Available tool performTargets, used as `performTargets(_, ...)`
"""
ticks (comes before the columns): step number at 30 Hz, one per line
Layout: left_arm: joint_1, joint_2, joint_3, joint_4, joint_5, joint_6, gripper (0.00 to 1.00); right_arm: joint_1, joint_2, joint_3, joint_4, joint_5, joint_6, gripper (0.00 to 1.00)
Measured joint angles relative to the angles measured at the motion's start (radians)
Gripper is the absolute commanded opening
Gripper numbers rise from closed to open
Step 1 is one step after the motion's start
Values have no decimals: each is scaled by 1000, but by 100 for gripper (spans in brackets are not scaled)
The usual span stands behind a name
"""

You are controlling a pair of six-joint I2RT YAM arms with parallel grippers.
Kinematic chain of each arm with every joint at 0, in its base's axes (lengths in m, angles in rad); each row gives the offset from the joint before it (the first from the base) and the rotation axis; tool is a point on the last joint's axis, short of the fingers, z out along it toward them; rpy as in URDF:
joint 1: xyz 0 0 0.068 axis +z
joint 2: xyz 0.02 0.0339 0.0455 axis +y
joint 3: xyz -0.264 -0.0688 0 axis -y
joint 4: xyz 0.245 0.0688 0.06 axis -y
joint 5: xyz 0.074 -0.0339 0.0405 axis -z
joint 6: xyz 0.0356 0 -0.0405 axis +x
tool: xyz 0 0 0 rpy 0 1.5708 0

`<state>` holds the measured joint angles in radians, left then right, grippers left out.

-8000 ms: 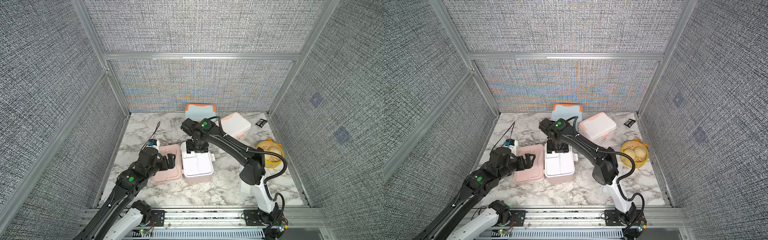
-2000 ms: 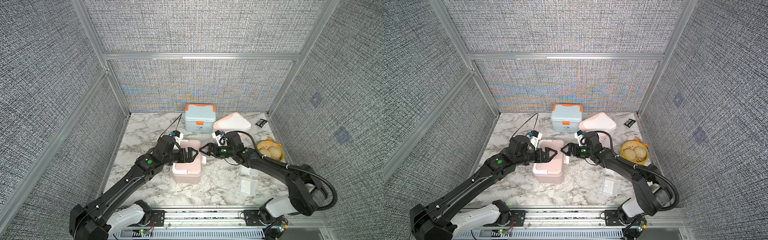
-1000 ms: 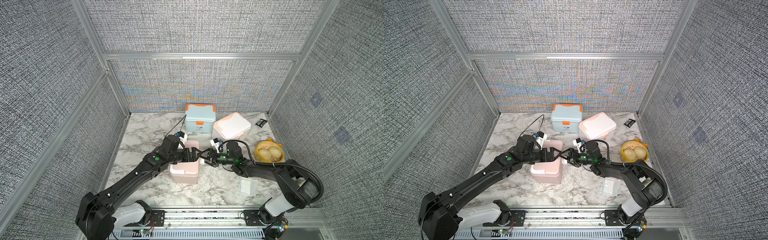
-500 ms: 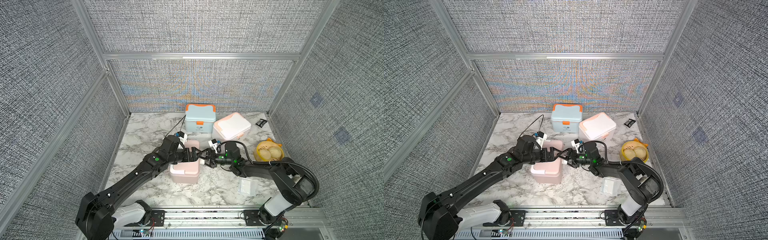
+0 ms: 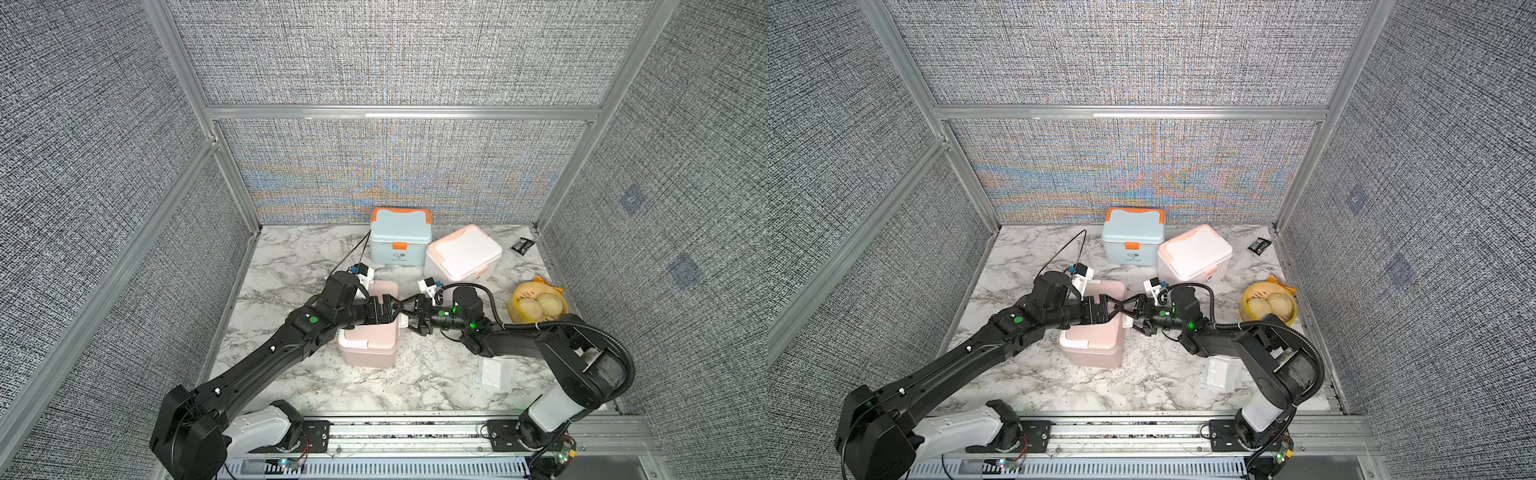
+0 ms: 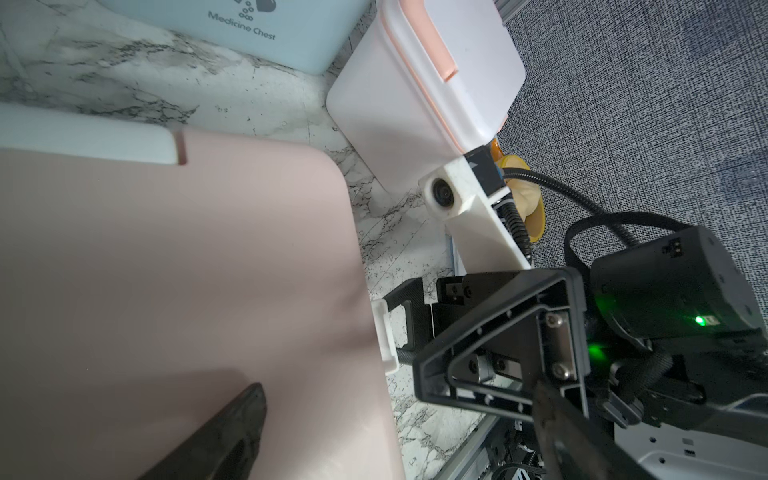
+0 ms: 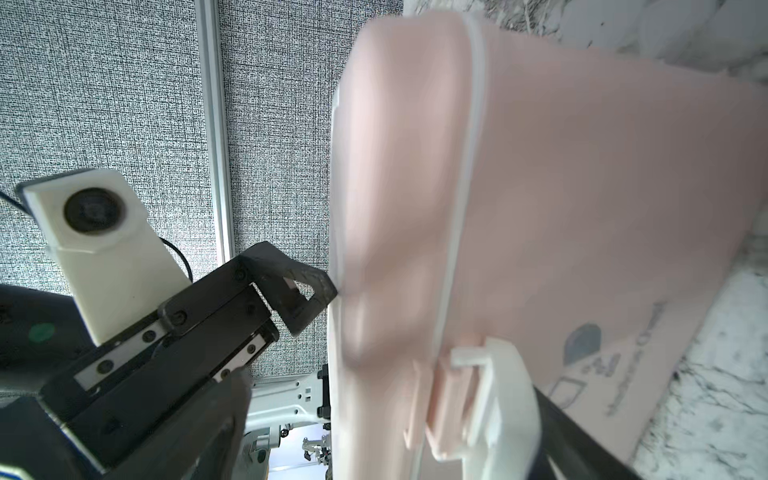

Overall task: Open first aid kits and take out gauze
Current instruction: Fasten the fastener of the first aid kit.

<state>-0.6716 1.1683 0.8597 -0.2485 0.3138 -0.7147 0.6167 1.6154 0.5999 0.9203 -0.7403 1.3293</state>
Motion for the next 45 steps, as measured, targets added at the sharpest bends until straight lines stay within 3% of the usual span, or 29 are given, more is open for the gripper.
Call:
performTargets(16, 0, -5, -9, 14, 0, -15, 100, -2, -123, -2, -136, 2, -61, 94)
performTargets(24, 0, -16, -11, 6, -1, -15, 100, -7, -226, 25, -366, 43, -171, 93)
performTargets(28, 0, -40, 7, -68, -39, 4, 100, -9, -275, 55, -509, 82, -249, 82)
performTargets(34, 0, -111, 41, -218, -182, 82, 100, -8, -257, 102, -642, 108, -321, 49)
performTargets(40, 30, -125, 50, -330, -295, 131, 99, 6, -185, 148, -673, 106, -344, 48)
performTargets(45, 68, -108, 28, -355, -316, 141, 99, 17, -128, 167, -677, 103, -348, 47)
